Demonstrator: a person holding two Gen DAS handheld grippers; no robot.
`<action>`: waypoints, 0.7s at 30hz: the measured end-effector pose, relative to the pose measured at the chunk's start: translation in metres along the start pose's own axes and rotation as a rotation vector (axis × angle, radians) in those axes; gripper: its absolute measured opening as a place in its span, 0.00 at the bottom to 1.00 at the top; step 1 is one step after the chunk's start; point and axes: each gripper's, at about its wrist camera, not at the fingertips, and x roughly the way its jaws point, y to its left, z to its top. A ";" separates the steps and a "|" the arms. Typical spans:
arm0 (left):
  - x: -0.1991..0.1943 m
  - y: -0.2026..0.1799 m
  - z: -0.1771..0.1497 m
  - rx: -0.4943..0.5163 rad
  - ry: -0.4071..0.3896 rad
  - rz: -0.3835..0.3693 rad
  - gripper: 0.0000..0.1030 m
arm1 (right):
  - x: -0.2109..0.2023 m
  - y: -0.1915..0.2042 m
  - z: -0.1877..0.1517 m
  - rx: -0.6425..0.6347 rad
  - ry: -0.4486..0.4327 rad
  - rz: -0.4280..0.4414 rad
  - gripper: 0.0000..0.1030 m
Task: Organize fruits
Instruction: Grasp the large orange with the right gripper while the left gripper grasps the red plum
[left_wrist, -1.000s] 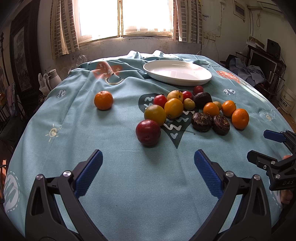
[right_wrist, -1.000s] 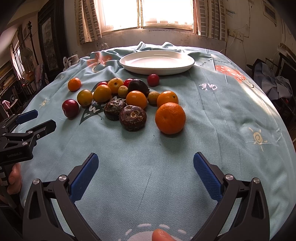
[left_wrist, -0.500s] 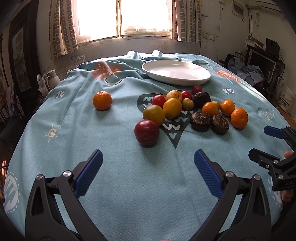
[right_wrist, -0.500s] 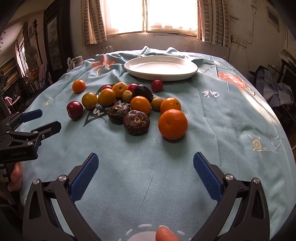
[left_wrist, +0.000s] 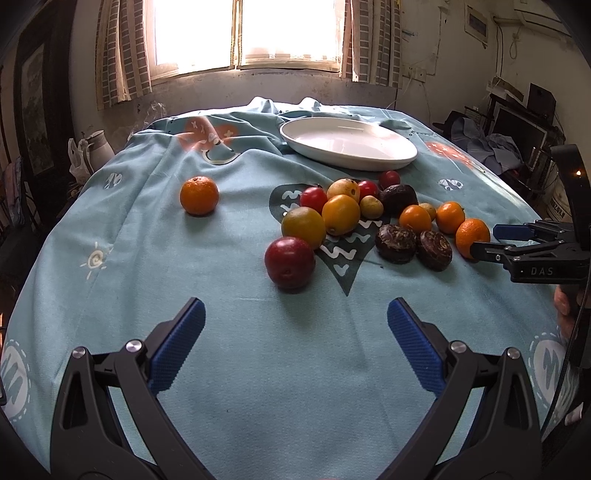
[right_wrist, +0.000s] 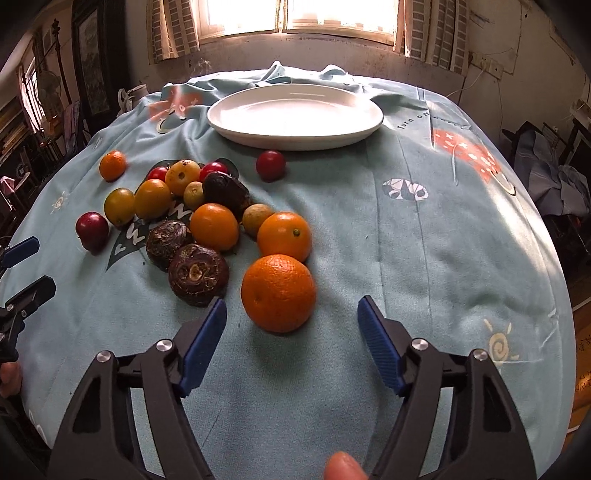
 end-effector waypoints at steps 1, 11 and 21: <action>0.000 0.000 0.000 0.000 0.000 0.001 0.98 | 0.003 0.000 0.001 -0.002 0.008 0.001 0.70; 0.004 0.007 0.004 -0.020 0.024 -0.064 0.98 | 0.012 -0.003 0.007 0.010 -0.003 0.059 0.42; 0.050 0.016 0.035 0.043 0.130 -0.077 0.62 | 0.011 -0.018 0.007 0.093 -0.022 0.160 0.42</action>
